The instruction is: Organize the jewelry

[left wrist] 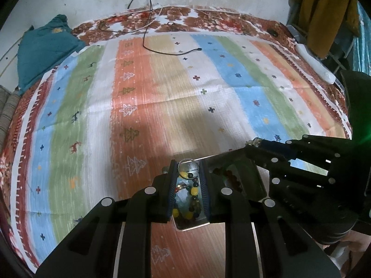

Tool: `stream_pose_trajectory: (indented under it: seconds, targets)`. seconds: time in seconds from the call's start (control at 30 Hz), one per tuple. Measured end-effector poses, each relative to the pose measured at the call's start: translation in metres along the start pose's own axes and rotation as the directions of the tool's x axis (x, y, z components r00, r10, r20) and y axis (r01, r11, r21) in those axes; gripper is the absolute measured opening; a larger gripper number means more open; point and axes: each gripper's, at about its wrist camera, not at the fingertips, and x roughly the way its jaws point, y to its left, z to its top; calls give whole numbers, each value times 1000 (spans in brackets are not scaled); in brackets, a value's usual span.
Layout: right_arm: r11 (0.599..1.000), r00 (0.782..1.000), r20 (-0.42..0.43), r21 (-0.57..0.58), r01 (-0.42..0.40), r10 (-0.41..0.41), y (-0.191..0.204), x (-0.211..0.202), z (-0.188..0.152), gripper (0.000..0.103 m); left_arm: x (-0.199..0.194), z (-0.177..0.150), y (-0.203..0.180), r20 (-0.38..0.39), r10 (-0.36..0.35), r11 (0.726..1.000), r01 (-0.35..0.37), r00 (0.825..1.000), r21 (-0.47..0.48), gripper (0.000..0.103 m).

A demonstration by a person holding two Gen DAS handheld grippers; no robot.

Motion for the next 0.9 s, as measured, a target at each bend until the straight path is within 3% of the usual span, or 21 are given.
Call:
stream_pose_trajectory:
  seconds: [0.1, 0.2, 0.27, 0.5, 0.57, 0.77, 0.9]
  targets:
    - [1000, 1000, -9, -10, 6, -7, 3, 1, -3, 13, -1, -1, 1, 5, -1, 1000, 1, 1000, -13, 19]
    - [1000, 1000, -13, -3, 24, -24, 1, 1, -4, 16, -2, -1, 2, 8, -2, 1000, 3, 1000, -21, 27]
    - [1000, 1000, -9, 10, 24, -24, -2, -2, -5, 37, -3, -1, 5, 10, 6, 999, -6, 1000, -32, 27]
    - [999, 1000, 20, 41, 15, -16, -8, -23, -13, 37, -18, -12, 11, 24, -9, 998, 10, 1000, -56, 38]
    - [999, 999, 35, 51, 0, -2, -9, -32, -17, 45, -22, -16, 12, 27, -13, 998, 15, 1000, -57, 40]
    - [998, 997, 79, 55, -14, 10, -13, -55, -29, 65, -41, -32, 8, 59, -42, 998, 44, 997, -37, 61]
    - [998, 995, 102, 63, -27, 20, -15, -68, -38, 70, -49, -43, 5, 70, -49, 999, 50, 996, -18, 71]
